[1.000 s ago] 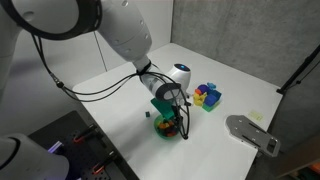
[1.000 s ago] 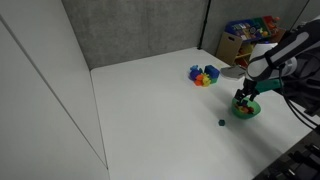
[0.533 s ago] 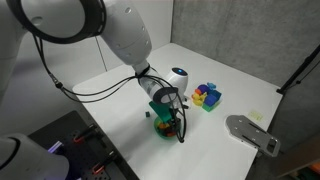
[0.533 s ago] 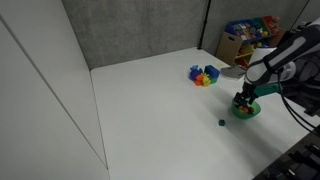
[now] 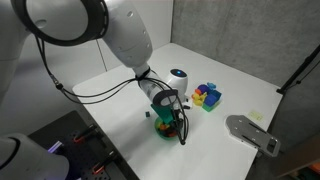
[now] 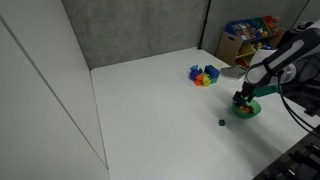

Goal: Take the blue block out of the bowl

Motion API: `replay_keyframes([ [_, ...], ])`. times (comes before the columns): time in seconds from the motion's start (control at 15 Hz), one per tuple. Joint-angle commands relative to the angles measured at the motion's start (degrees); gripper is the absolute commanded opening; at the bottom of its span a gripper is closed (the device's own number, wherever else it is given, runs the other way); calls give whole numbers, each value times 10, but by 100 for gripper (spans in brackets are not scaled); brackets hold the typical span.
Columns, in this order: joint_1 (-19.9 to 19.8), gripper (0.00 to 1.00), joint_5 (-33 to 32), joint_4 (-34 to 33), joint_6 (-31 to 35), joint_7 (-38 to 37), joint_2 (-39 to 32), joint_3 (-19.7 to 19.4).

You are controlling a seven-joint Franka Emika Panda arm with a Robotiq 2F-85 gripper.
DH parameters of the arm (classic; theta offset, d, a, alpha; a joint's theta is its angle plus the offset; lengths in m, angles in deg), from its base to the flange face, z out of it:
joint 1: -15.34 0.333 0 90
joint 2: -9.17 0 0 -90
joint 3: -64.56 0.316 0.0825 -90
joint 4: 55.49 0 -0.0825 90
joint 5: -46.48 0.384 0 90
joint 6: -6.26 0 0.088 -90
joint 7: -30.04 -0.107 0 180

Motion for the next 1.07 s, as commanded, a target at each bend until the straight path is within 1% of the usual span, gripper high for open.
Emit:
replay_keyframes([
  [0.0,8,100,-17,2,26,4,5,-16],
  [0.33,19,100,-36,2,48,3,3,-33],
  [0.87,34,100,-55,-3,59,-4,-6,-56],
  [1.0,31,100,-54,-4,59,-1,-8,-55],
])
